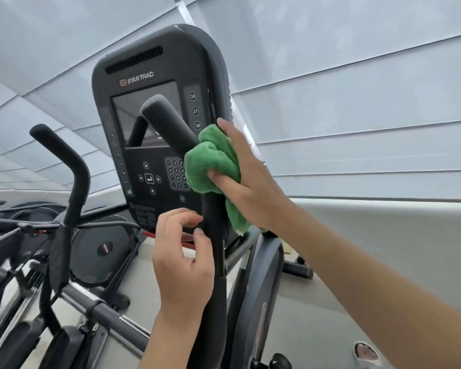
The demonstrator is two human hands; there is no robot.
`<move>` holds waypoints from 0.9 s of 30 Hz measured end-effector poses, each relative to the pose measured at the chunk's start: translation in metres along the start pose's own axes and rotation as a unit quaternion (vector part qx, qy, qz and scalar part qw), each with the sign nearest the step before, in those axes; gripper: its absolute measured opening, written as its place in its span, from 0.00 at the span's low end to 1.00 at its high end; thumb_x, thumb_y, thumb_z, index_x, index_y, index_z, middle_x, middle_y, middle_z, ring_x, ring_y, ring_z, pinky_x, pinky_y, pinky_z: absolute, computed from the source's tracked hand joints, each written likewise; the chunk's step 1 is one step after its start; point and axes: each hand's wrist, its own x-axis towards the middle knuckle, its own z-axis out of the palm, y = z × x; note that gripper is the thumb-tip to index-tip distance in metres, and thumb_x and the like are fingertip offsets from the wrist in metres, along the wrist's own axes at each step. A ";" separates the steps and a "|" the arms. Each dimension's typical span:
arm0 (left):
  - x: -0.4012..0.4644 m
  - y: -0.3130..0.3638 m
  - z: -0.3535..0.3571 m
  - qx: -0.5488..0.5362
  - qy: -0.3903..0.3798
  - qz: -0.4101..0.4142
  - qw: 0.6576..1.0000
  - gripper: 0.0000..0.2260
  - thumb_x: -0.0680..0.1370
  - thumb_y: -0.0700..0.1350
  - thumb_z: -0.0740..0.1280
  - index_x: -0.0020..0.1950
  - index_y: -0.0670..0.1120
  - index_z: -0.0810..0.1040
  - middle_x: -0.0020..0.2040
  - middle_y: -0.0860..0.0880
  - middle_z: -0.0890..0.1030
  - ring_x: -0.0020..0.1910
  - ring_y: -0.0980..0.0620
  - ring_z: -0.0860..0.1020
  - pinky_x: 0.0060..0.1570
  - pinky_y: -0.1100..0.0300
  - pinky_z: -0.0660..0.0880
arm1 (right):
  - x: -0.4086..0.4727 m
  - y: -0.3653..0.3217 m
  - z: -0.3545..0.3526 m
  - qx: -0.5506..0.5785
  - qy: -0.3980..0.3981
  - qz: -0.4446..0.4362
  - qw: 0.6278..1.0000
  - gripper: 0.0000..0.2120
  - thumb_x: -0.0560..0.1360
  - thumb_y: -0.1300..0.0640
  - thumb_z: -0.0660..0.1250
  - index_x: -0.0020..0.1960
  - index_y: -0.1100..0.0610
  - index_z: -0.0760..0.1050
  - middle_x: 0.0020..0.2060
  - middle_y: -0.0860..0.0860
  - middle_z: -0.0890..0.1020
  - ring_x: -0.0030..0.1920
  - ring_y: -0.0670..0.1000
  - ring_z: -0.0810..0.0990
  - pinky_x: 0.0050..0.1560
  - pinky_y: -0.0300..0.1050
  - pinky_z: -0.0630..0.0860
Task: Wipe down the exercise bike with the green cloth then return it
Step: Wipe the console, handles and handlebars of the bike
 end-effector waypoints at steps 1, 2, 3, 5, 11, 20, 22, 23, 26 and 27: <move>0.000 0.001 0.000 -0.002 0.001 0.001 1.000 0.07 0.76 0.33 0.63 0.51 0.40 0.79 0.50 0.47 0.78 0.51 0.51 0.79 0.49 0.63 0.75 | 0.015 -0.010 -0.001 0.002 -0.003 -0.009 1.000 0.38 0.81 0.61 0.69 0.85 0.51 0.54 0.66 0.45 0.77 0.61 0.43 0.79 0.66 0.38 0.74; 0.000 0.001 0.000 -0.003 0.001 0.001 1.000 0.07 0.76 0.32 0.63 0.50 0.40 0.79 0.50 0.47 0.78 0.50 0.51 0.79 0.48 0.63 0.75 | 0.030 -0.020 0.000 -0.002 -0.008 -0.018 1.000 0.39 0.79 0.61 0.69 0.84 0.52 0.55 0.63 0.45 0.78 0.58 0.44 0.80 0.63 0.37 0.74; 0.000 0.001 0.000 -0.003 -0.002 0.002 1.000 0.07 0.77 0.32 0.63 0.49 0.40 0.79 0.49 0.48 0.79 0.49 0.51 0.79 0.47 0.63 0.75 | 0.043 -0.030 -0.001 -0.007 -0.016 -0.028 0.999 0.36 0.77 0.60 0.68 0.83 0.52 0.60 0.59 0.45 0.80 0.54 0.43 0.80 0.59 0.35 0.75; 0.000 0.001 0.000 -0.005 -0.008 0.005 1.000 0.07 0.77 0.32 0.63 0.49 0.40 0.80 0.47 0.48 0.79 0.47 0.50 0.79 0.46 0.62 0.76 | 0.060 -0.040 0.002 0.011 -0.037 -0.047 0.998 0.24 0.74 0.60 0.65 0.69 0.53 0.76 0.45 0.43 0.82 0.44 0.43 0.79 0.49 0.36 0.76; -0.001 0.001 -0.001 -0.005 0.014 0.015 1.000 0.06 0.76 0.32 0.63 0.48 0.39 0.79 0.46 0.47 0.78 0.46 0.51 0.78 0.46 0.63 0.75 | 0.032 -0.021 0.014 0.041 0.007 -0.013 0.999 0.16 0.74 0.62 0.60 0.57 0.55 0.80 0.42 0.52 0.83 0.44 0.52 0.80 0.48 0.50 0.81; -0.004 0.003 -0.004 -0.002 0.043 0.095 0.995 0.05 0.74 0.30 0.64 0.48 0.37 0.76 0.46 0.45 0.75 0.45 0.44 0.75 0.45 0.51 0.74 | -0.045 0.003 0.036 -0.015 0.062 0.085 0.994 0.17 0.75 0.60 0.58 0.61 0.51 0.75 0.52 0.50 0.82 0.54 0.52 0.81 0.58 0.56 0.78; -0.005 0.003 -0.005 -0.008 0.045 0.099 0.994 0.05 0.74 0.30 0.65 0.47 0.37 0.76 0.46 0.46 0.75 0.45 0.44 0.74 0.45 0.52 0.74 | -0.073 0.004 0.041 0.009 0.052 0.108 0.993 0.16 0.75 0.62 0.58 0.59 0.52 0.76 0.49 0.50 0.83 0.51 0.51 0.81 0.56 0.53 0.80; -0.006 0.003 -0.005 -0.011 0.045 0.098 0.994 0.05 0.74 0.30 0.65 0.47 0.37 0.76 0.46 0.46 0.75 0.45 0.44 0.74 0.46 0.51 0.74 | -0.087 0.003 0.043 0.014 0.043 0.112 0.993 0.16 0.75 0.63 0.58 0.59 0.52 0.76 0.47 0.51 0.83 0.49 0.51 0.81 0.53 0.52 0.80; -0.007 0.002 -0.007 -0.016 0.046 0.097 0.994 0.04 0.74 0.32 0.64 0.48 0.37 0.76 0.47 0.46 0.74 0.46 0.46 0.74 0.47 0.53 0.74 | -0.110 0.001 0.046 0.003 0.024 0.119 0.993 0.16 0.77 0.64 0.59 0.60 0.50 0.75 0.46 0.51 0.80 0.46 0.51 0.79 0.47 0.48 0.79; -0.008 0.002 -0.007 -0.022 0.047 0.096 0.994 0.04 0.74 0.32 0.64 0.48 0.38 0.76 0.47 0.46 0.74 0.46 0.47 0.74 0.47 0.55 0.73 | -0.111 0.000 0.044 -0.013 0.022 0.123 0.992 0.16 0.77 0.64 0.60 0.59 0.48 0.74 0.47 0.52 0.80 0.47 0.52 0.79 0.47 0.48 0.79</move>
